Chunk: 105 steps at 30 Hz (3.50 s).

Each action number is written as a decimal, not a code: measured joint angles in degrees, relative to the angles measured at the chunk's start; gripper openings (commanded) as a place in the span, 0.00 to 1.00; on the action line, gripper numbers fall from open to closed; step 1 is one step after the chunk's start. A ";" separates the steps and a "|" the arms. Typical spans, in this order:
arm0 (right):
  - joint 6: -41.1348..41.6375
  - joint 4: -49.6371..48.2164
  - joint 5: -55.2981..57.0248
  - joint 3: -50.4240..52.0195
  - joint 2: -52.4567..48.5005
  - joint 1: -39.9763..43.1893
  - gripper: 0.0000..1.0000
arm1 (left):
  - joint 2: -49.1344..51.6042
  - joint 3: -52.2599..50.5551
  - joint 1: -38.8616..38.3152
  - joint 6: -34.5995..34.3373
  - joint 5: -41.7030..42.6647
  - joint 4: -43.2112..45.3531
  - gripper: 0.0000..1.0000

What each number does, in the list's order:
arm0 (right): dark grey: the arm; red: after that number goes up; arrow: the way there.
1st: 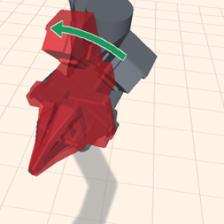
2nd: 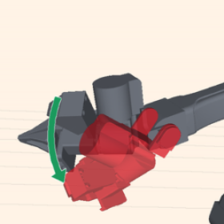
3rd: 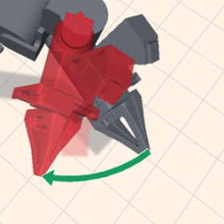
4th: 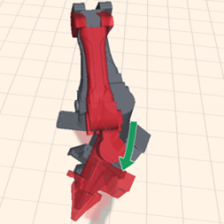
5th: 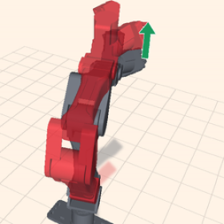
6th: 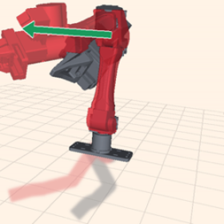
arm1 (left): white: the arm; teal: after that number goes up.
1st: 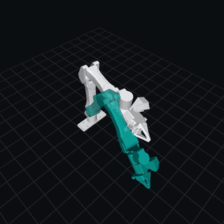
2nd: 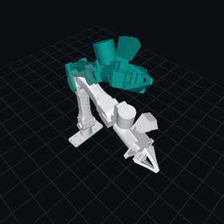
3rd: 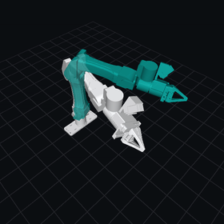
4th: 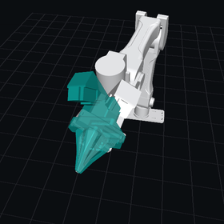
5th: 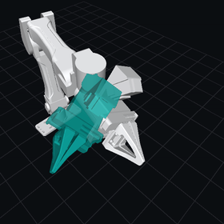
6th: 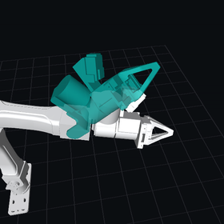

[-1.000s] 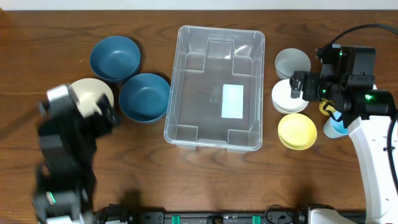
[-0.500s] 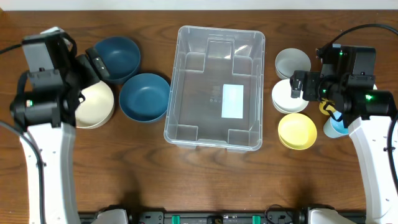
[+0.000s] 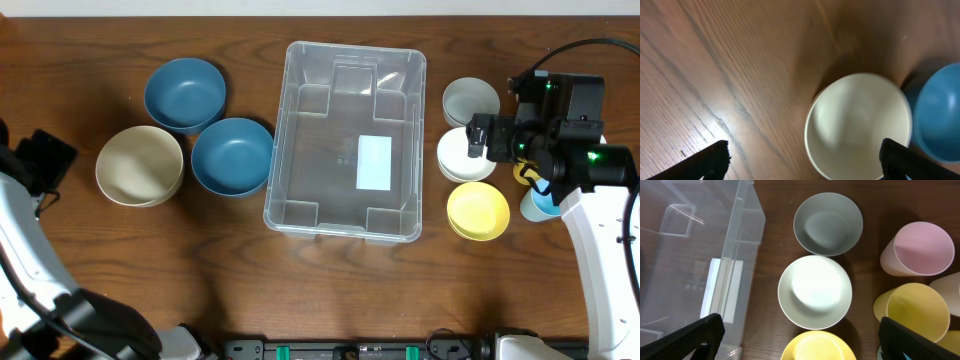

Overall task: Pack container
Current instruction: 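Move the left gripper to the cream bowl's rim and grasp it, then lift the cream bowl with the left gripper over the container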

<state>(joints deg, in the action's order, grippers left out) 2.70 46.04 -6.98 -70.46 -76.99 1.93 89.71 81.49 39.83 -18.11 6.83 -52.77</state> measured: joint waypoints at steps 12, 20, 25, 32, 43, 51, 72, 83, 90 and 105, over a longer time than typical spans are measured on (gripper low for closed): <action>0.00 0.02 0.00 0.00 0.00 0.00 0.99 | 9.03 -9.60 -2.93 4.87 3.80 6.73 0.85; 0.00 0.02 0.00 0.00 0.00 0.00 0.99 | 12.31 -13.16 -2.99 5.40 3.98 11.26 0.57; 0.00 0.02 0.00 0.00 0.00 0.00 0.99 | 13.14 -13.60 -2.99 5.95 3.96 12.35 0.36; 0.00 0.02 0.00 0.00 0.00 0.00 0.99 | 13.14 -13.60 -2.99 6.14 4.00 12.96 0.19; 0.00 0.02 0.00 0.00 0.00 0.00 0.99 | 13.16 -13.60 -2.99 6.14 4.22 13.18 0.06; 0.00 0.00 0.00 0.00 0.00 0.00 0.99 | 13.00 -12.94 -2.34 5.92 4.26 9.77 0.06; 0.00 0.00 0.00 0.00 0.00 0.00 0.99 | -16.11 -7.19 -16.52 1.16 10.32 14.38 0.06; 0.00 0.02 -0.02 0.00 0.00 0.00 0.99 | -16.70 -7.15 -48.70 0.35 13.70 35.82 0.06; 0.00 0.02 0.00 0.00 0.00 0.00 0.99 | -9.29 -7.04 -61.75 4.02 6.10 39.15 0.06; 0.00 0.02 0.00 0.00 0.00 0.00 0.99 | 15.10 14.12 -66.62 9.38 -3.54 22.47 0.06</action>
<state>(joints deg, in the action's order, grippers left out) 2.70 46.06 -6.98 -70.46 -76.99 1.93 104.81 95.61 -26.79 -8.73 3.29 -30.30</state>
